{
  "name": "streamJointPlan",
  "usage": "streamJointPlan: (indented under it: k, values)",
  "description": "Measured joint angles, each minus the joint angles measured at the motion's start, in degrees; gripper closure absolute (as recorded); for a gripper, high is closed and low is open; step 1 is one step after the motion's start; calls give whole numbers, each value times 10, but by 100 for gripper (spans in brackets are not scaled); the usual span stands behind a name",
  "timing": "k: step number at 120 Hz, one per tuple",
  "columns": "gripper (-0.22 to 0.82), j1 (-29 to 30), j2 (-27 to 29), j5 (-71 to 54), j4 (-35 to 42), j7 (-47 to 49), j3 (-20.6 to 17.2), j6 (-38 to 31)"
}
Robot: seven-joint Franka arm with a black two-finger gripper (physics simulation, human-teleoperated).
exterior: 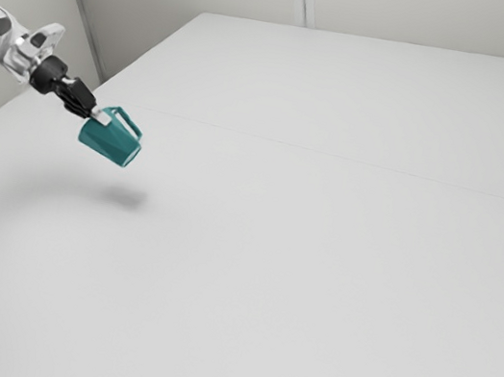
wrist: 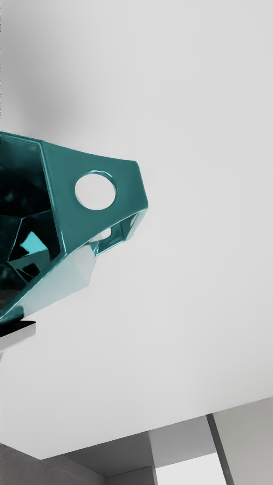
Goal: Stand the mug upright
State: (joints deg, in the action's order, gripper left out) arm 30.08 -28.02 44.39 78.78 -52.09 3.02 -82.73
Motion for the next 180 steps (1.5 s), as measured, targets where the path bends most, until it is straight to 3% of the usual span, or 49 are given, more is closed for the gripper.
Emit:
streamJointPlan:
  k: [16, 29, 49, 74, 107, 180]
  values:
    - [79, -52, 46, -79, 26, 28, -1, -49]
    - [79, -97, 97, -147, 93, 58, -1, -113]
    - [79, -177, 135, -269, 151, 123, -2, -210]
    - [79, -233, 184, -374, 251, 209, -9, -327]
    - [79, -248, 235, -444, 377, 317, -43, -435]
    - [77, -247, 190, -471, 403, 457, -51, -498]
